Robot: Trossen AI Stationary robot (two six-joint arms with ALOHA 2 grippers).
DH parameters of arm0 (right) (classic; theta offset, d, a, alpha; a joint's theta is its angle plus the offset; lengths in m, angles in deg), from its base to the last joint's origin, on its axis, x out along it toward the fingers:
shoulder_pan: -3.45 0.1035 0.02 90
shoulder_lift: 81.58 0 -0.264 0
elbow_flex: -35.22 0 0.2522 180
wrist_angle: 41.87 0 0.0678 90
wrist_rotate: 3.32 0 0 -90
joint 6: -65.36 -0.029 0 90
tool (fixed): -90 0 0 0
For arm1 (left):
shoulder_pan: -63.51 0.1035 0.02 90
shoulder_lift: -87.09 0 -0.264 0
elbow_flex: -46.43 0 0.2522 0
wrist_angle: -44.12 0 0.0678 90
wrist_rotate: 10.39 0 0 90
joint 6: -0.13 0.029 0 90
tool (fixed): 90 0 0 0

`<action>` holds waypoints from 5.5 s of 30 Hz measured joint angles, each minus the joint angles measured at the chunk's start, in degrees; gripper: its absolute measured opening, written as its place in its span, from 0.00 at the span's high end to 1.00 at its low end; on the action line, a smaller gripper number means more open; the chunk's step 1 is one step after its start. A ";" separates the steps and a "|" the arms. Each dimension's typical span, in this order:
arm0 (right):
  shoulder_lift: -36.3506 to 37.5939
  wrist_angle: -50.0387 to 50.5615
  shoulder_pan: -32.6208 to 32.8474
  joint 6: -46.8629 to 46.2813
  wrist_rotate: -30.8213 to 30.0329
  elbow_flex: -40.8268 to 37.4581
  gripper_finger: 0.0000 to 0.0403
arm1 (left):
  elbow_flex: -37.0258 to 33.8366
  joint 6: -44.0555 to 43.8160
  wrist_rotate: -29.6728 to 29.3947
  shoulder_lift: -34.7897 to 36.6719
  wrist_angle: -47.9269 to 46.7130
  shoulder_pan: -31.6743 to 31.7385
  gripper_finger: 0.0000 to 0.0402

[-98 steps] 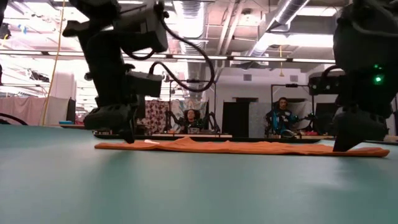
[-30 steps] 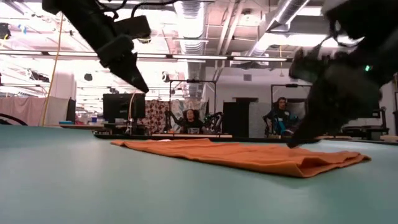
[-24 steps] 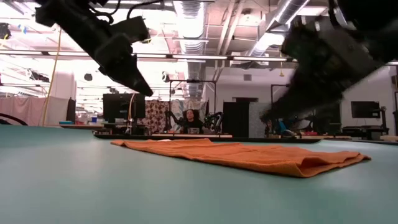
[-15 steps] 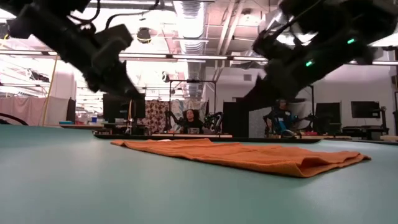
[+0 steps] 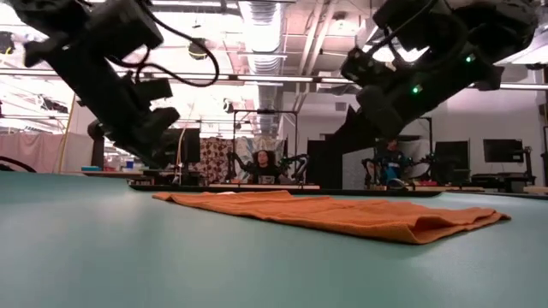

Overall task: Roll towel
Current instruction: Roll the orange microfiber towel

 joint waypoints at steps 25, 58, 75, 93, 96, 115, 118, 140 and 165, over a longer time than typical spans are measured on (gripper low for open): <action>0.04 2.42 0.87 -0.46 -1.31 0.72 0.97 | 11.87 23.55 11.95 -21.28 1.58 24.16 1.00; -9.46 11.91 13.14 -31.84 -4.84 2.22 0.97 | 26.34 26.60 9.62 -12.02 -7.16 -7.19 1.00; -16.55 9.22 11.16 3.40 -2.38 25.66 0.97 | 26.34 14.61 -1.06 -12.02 -22.82 -27.38 1.00; -16.05 -8.03 15.36 -2.03 2.45 13.03 0.97 | 15.56 3.95 -8.00 -19.50 -1.44 -41.83 1.00; -16.24 -9.05 16.42 -2.82 2.06 13.14 0.97 | 15.15 2.69 -6.01 -21.40 0.27 -42.46 1.00; -16.33 1.46 19.76 0.18 0.87 13.12 0.94 | 15.21 -9.90 -0.06 -28.59 -2.75 -44.11 1.00; -16.33 1.38 20.77 5.47 1.14 13.12 0.89 | 15.21 -9.92 0.02 -28.57 -2.83 -44.09 1.00; -21.28 -3.91 19.62 11.72 5.03 13.71 0.34 | 15.14 -10.33 -1.25 -28.70 -2.56 -43.96 1.00; -23.75 6.86 19.68 -1.26 -5.01 15.13 0.74 | 15.11 -9.76 -1.31 -28.70 -2.21 -43.94 1.00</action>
